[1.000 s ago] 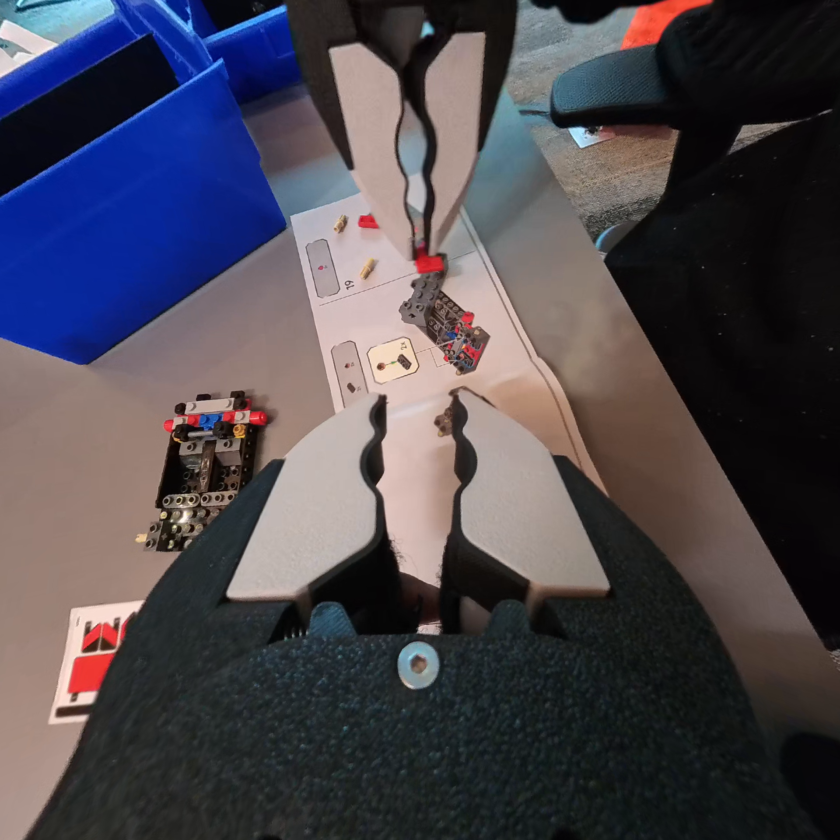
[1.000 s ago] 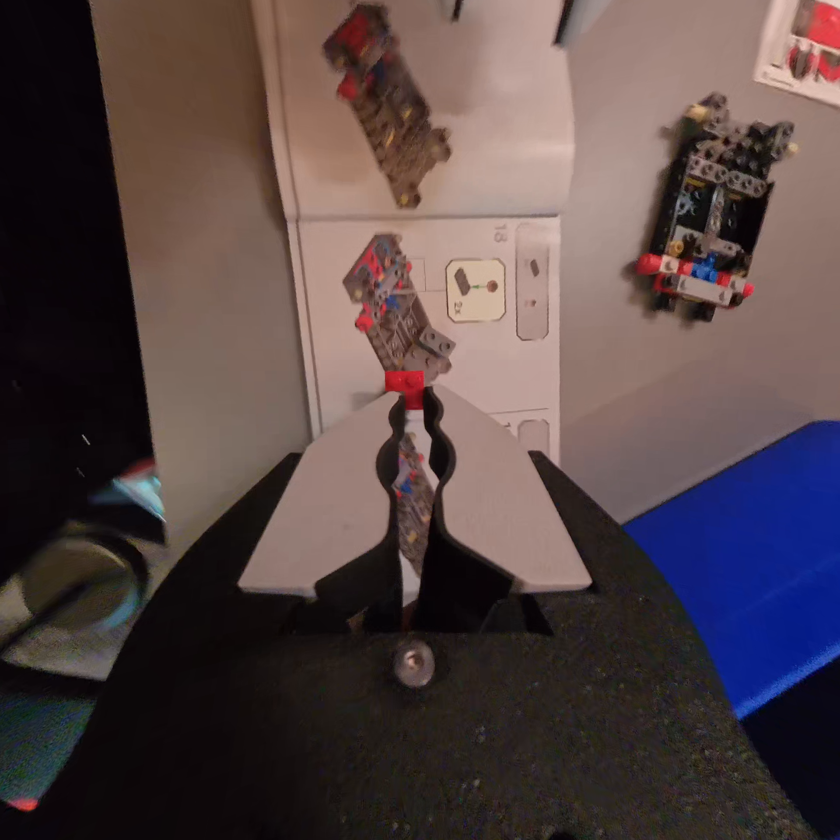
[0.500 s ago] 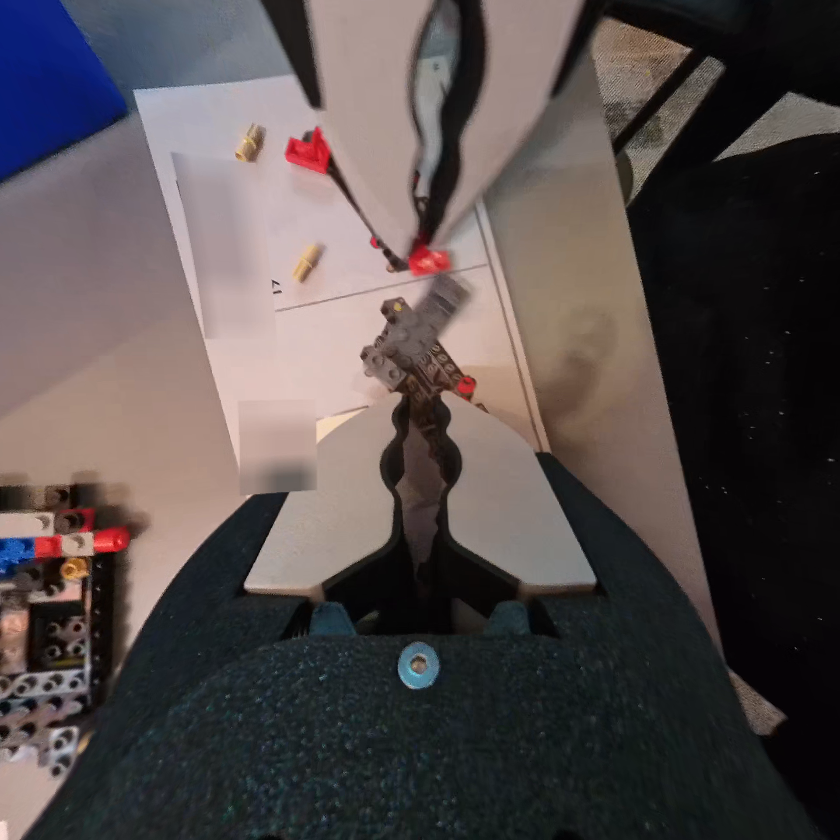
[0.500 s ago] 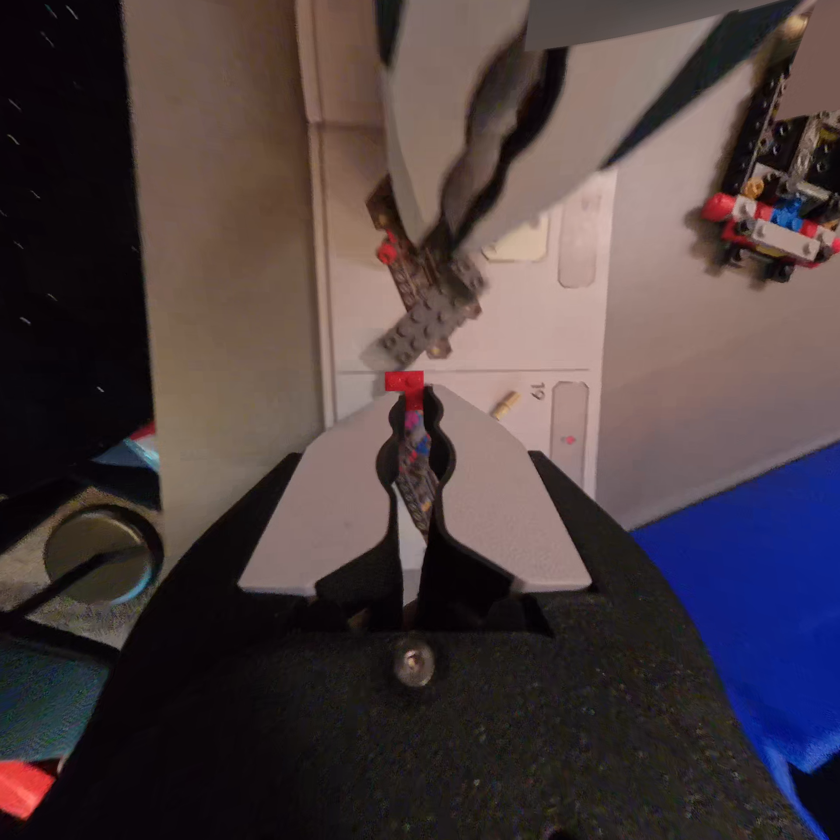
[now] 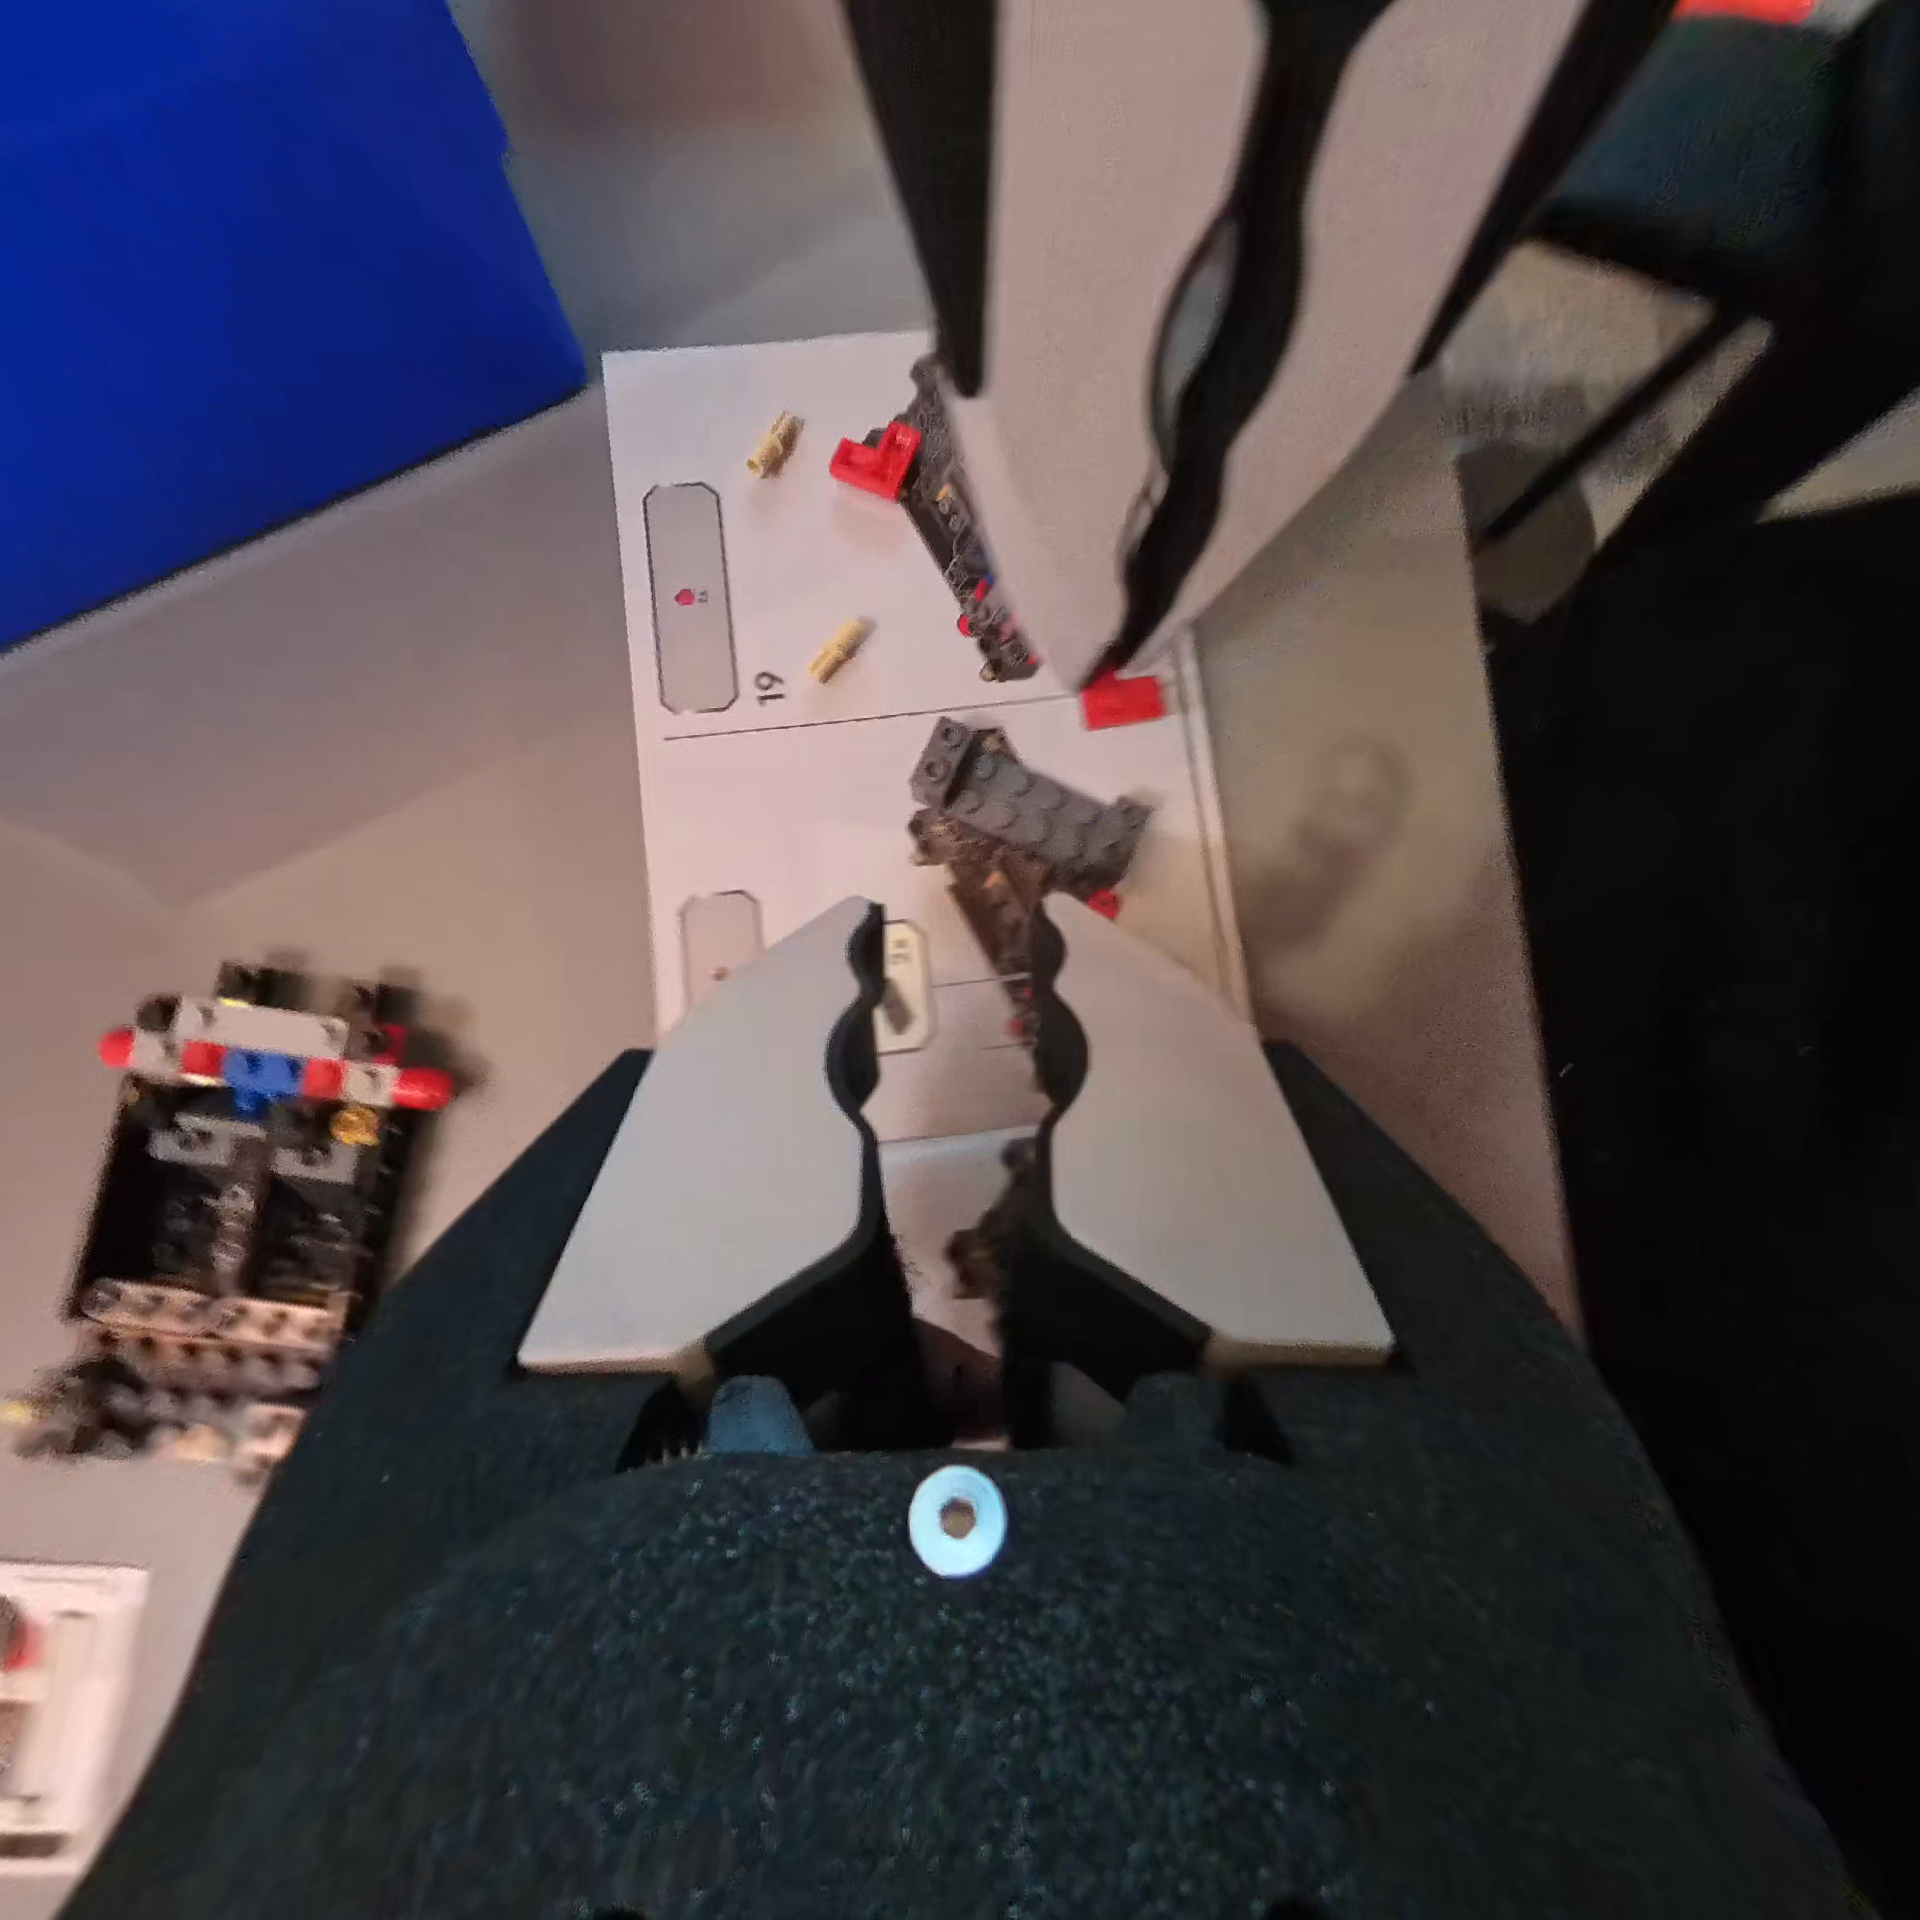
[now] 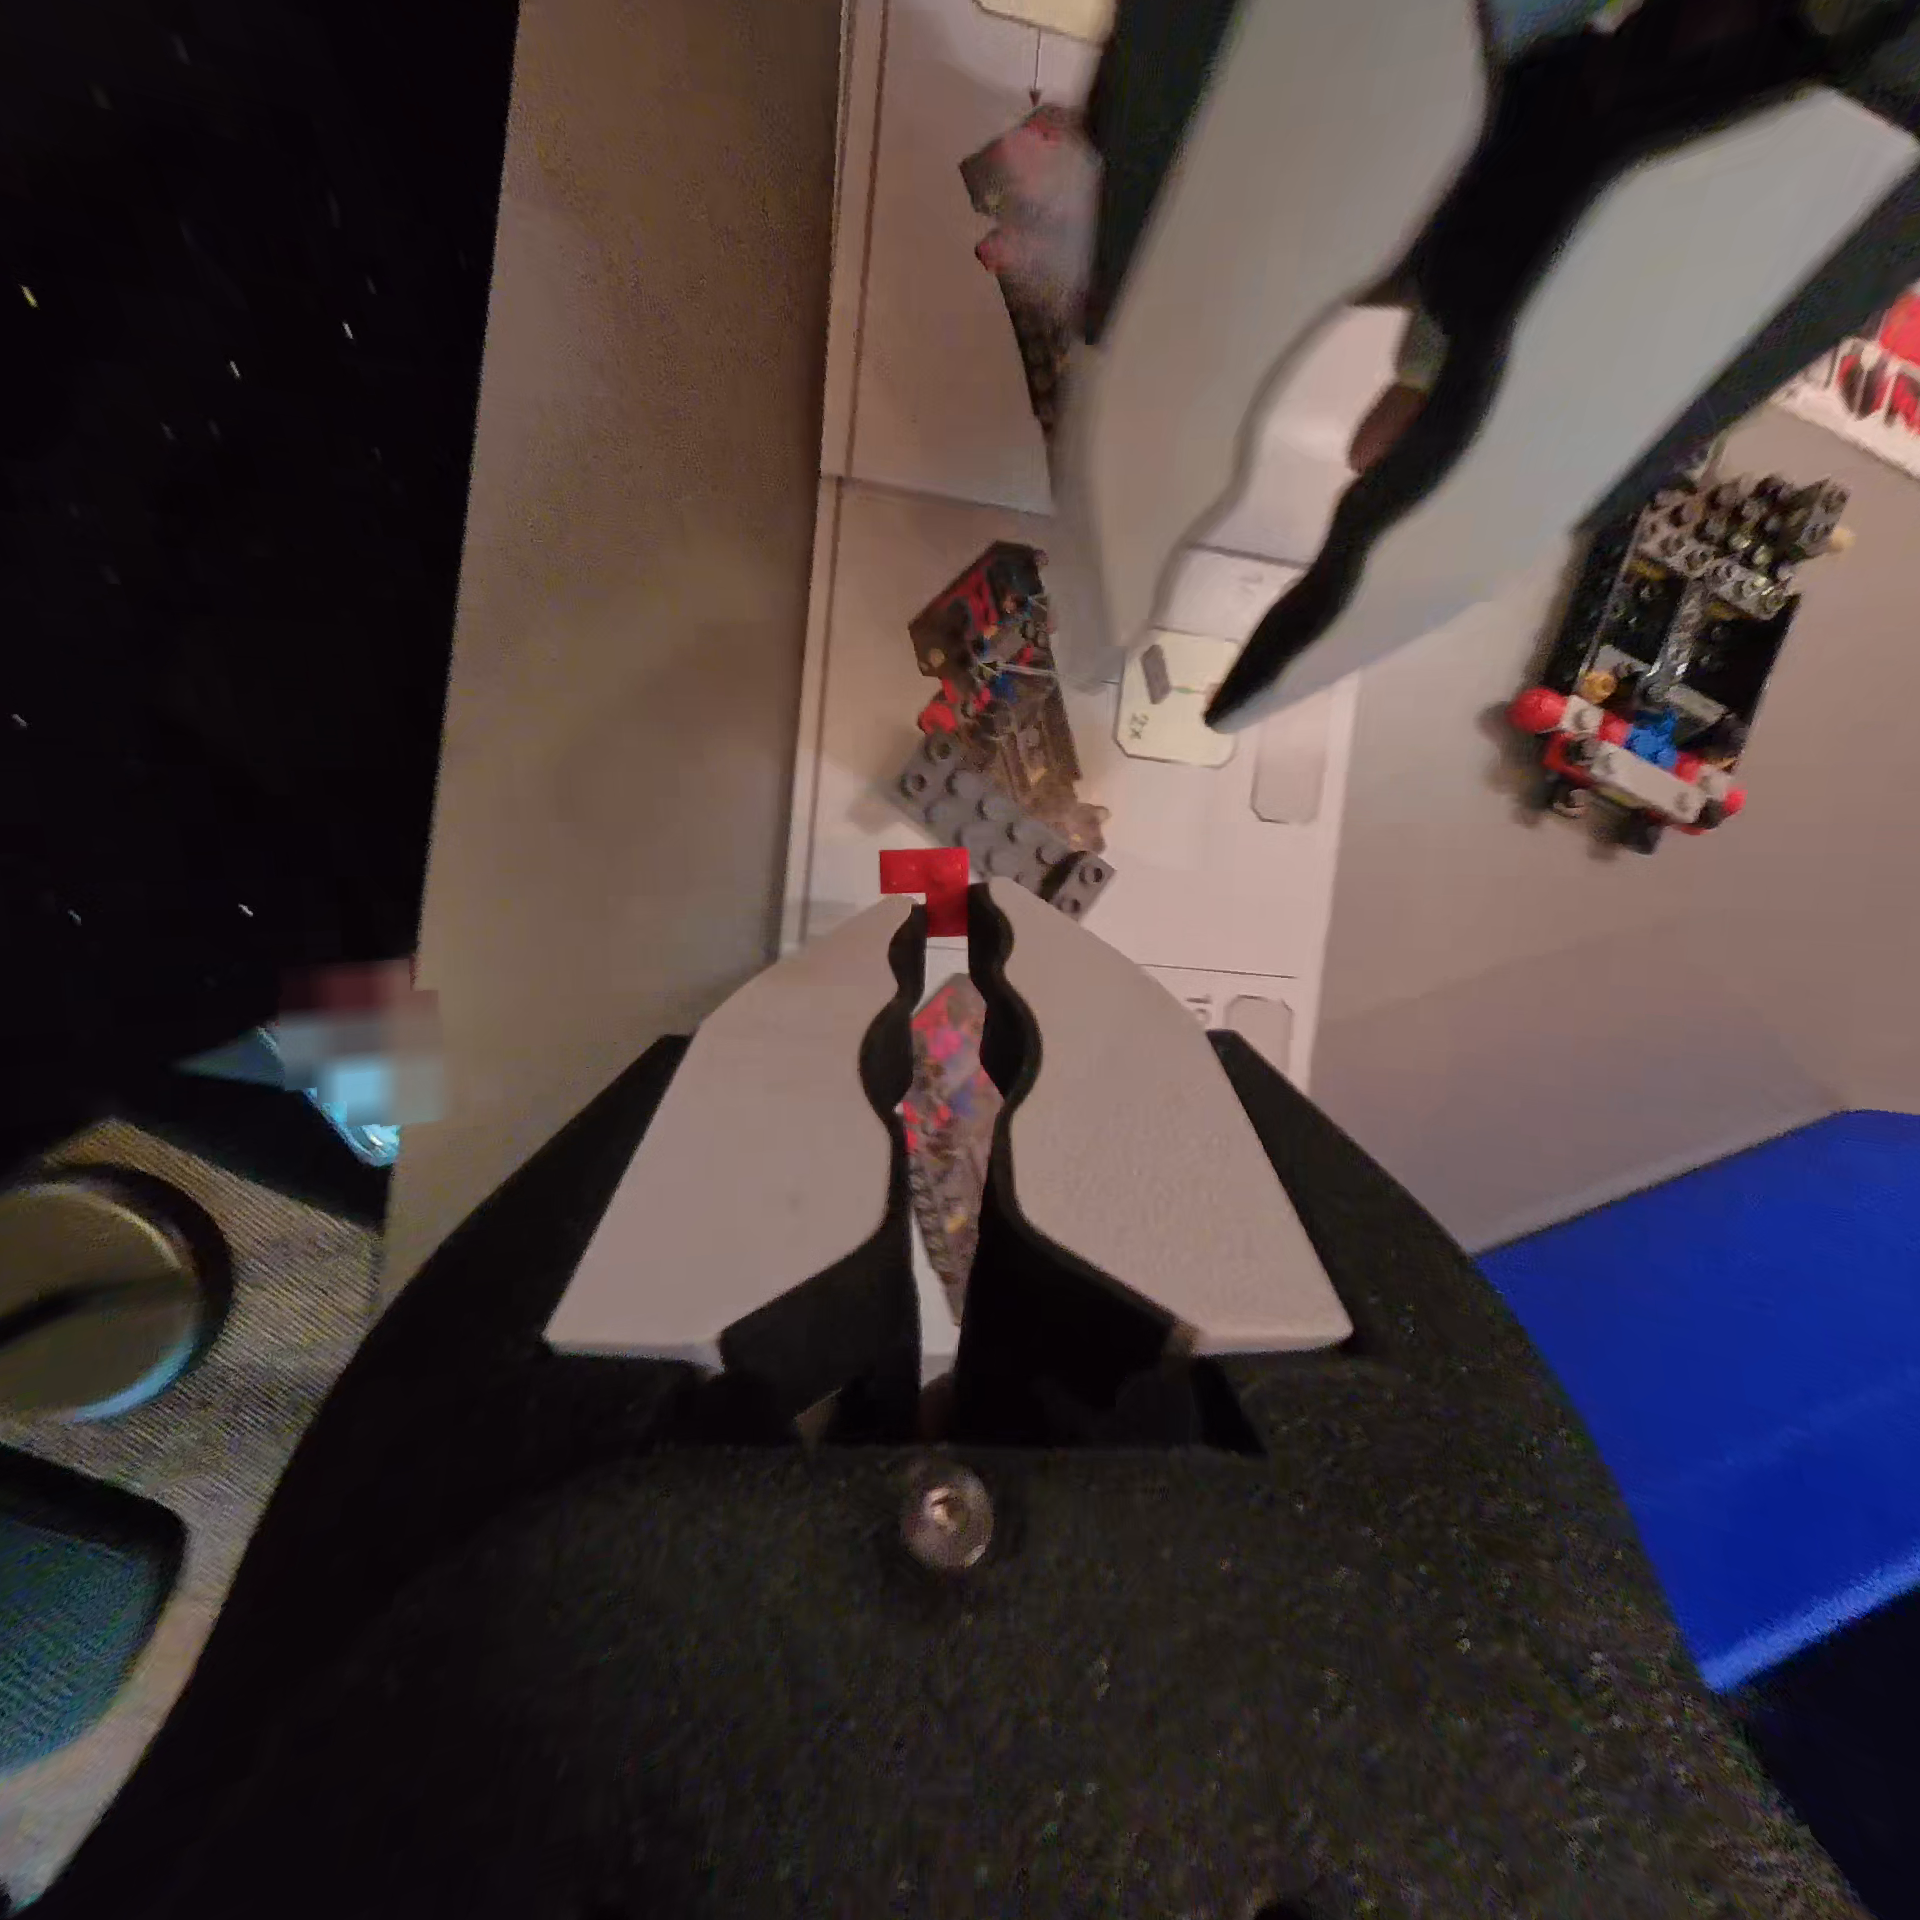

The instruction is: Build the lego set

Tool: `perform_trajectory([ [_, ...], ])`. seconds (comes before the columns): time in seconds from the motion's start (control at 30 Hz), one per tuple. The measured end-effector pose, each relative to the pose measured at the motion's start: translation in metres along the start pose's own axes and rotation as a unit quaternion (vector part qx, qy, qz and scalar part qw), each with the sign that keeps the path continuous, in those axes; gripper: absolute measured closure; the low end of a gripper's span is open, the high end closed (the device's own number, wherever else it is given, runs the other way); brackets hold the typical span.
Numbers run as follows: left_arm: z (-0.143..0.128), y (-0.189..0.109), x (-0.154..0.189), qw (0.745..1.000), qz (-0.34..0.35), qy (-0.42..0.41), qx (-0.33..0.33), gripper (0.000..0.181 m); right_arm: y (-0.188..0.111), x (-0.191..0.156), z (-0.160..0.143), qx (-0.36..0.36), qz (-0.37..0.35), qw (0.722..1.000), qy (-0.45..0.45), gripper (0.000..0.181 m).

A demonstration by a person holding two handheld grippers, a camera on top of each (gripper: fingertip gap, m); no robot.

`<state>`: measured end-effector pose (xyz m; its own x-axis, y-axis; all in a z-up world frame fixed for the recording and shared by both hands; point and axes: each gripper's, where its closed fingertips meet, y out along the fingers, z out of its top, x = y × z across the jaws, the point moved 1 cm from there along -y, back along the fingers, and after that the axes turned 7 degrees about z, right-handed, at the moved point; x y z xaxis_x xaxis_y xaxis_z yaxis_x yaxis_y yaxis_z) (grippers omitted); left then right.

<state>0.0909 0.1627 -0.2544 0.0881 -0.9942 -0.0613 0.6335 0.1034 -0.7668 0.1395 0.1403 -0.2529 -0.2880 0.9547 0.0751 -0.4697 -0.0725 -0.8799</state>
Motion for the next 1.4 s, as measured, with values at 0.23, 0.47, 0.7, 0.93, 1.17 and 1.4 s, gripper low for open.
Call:
perform_trajectory([
  [0.23,-0.008,0.021,0.037,0.994,0.086,-0.059,0.005,0.134,0.014,0.004,-0.007,-0.027,0.045,0.998,-0.031,0.174],
  [0.47,-0.007,0.024,0.031,0.996,0.06,-0.066,0.005,0.157,0.021,-0.005,0.001,0.026,0.028,0.999,0.024,0.173],
  [0.7,-0.013,0.016,0.041,0.997,-0.03,-0.077,0.007,0.161,0.014,-0.001,0.005,0.136,-0.046,0.939,0.312,0.173],
  [0.93,-0.01,0.02,0.047,0.997,-0.038,-0.064,0.01,0.16,0.023,0.005,-0.003,0.146,-0.112,0.9,0.395,0.173],
  [1.17,-0.013,0.009,0.038,0.998,-0.031,-0.058,0.016,0.159,0.026,0.004,-0.002,0.099,-0.098,0.922,0.361,0.174],
  [1.4,-0.012,0.006,0.029,0.997,-0.03,-0.06,0.021,0.16,0.027,0.006,-0.001,0.084,-0.087,0.924,0.363,0.173],
])
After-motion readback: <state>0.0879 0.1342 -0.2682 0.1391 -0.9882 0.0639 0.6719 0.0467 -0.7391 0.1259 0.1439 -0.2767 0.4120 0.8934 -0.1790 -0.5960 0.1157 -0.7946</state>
